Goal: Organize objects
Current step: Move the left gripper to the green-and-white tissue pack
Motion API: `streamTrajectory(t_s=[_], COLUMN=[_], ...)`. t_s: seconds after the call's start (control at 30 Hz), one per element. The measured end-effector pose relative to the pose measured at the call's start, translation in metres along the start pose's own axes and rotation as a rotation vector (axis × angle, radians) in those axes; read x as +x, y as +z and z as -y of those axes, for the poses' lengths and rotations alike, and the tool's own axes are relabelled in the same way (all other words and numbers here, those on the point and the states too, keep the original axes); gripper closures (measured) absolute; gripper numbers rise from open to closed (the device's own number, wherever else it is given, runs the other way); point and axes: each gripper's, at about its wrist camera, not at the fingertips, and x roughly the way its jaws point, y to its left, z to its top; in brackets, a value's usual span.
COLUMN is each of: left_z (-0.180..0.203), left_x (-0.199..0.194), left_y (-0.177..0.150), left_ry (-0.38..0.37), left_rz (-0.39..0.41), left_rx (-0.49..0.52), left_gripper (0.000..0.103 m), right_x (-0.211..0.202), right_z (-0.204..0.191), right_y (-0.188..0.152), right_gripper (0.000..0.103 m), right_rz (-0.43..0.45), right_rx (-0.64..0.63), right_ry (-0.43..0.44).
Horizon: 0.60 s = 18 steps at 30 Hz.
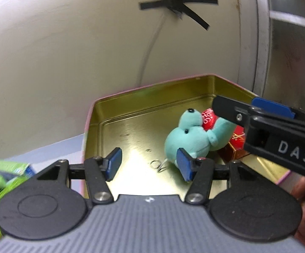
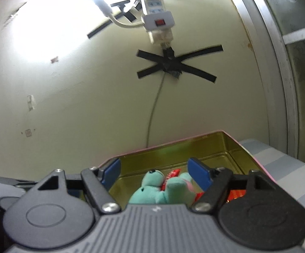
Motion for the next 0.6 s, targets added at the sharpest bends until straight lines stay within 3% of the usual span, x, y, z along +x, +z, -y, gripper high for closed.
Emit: streamTrajectory(t_s=[0.23,0.43,0.6], left_z=[-0.05,-0.11,-0.17], left_x=[-0.077,-0.101,-0.103], left_y=[-0.06,-0.128,-0.166], left_ry=[0.09,0.207,0.31], left_rz=[0.109,-0.012,-0.099], left_rx=[-0.104,-0.167,-0.294], left_gripper=[0.035,0.035,0.035], right_x=[-0.027,-0.041,-0.046], right_z=[-0.031,-0.079,-0.143], right_y=[-0.007,-0.021,-0.049], right_gripper=[0.03,0.03,0.03], right_rz=[0.091,0.007,-0.149], right_rx=[-0.107,-0.187,-0.284], right_ry=[0.084,0.238,0.429])
